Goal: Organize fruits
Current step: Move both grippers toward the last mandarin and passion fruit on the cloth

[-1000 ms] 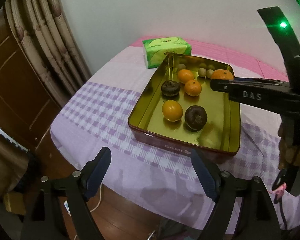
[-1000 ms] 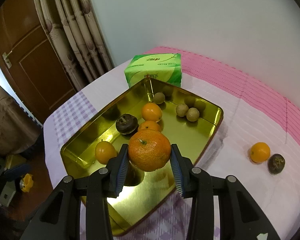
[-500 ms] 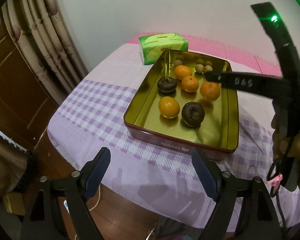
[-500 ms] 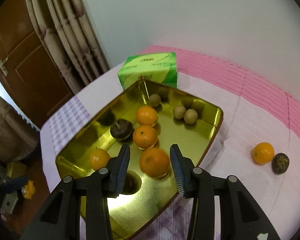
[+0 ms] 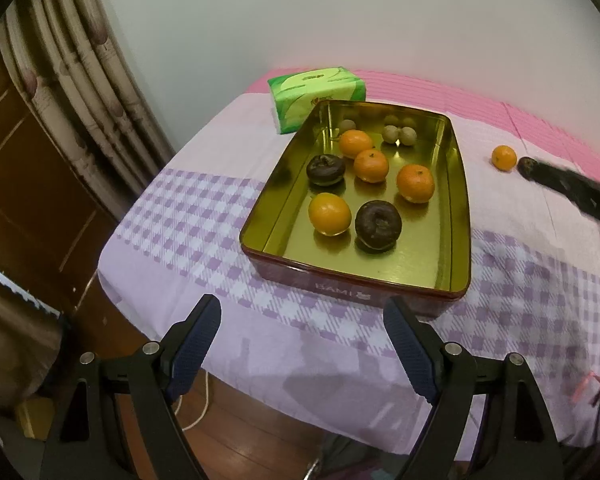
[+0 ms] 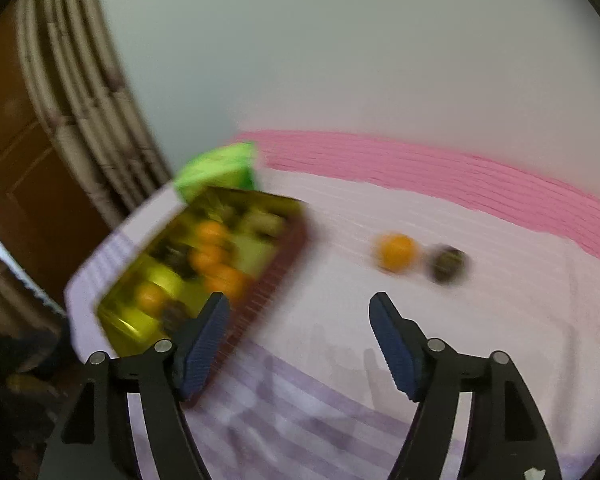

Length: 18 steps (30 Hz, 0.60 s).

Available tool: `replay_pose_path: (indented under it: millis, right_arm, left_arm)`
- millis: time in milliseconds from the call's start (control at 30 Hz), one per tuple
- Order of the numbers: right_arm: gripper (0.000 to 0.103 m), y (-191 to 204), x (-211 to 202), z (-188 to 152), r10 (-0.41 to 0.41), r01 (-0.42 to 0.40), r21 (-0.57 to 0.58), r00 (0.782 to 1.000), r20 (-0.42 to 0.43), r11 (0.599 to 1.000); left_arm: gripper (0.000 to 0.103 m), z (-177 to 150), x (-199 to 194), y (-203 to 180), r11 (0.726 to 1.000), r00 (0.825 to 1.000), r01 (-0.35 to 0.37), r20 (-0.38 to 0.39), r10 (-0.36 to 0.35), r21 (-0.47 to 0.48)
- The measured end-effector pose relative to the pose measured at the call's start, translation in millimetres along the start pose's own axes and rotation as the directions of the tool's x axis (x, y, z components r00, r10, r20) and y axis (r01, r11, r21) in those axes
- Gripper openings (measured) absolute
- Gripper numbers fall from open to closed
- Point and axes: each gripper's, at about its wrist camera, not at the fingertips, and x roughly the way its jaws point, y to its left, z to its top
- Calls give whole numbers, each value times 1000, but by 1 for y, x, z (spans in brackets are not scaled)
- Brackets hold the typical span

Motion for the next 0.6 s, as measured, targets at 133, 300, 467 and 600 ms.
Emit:
replay_pose_path:
  millis: [133,300,467,600]
  right_arm:
    - [74,-47,-10,-26,-187,186,-28,982,-34,982]
    - [77,-108,-16,-52,-346,344,-36,934,-92,938]
    - [84,-161,-23,-65,-397,405,40,907,-141,913]
    - [92,-184,-24,-76,-387,406,107,907,-163,907]
  left_arm:
    - [84,-2,-2,-9,999,1000,-15,5,15,37]
    - [84,-7,-8,-29,992,999,-31,37,27,119]
    - [84,-7,-14,-55,977,999,-7,47,-3,211]
    - [84,7,-24,-79,952,995,58,60,-79,301]
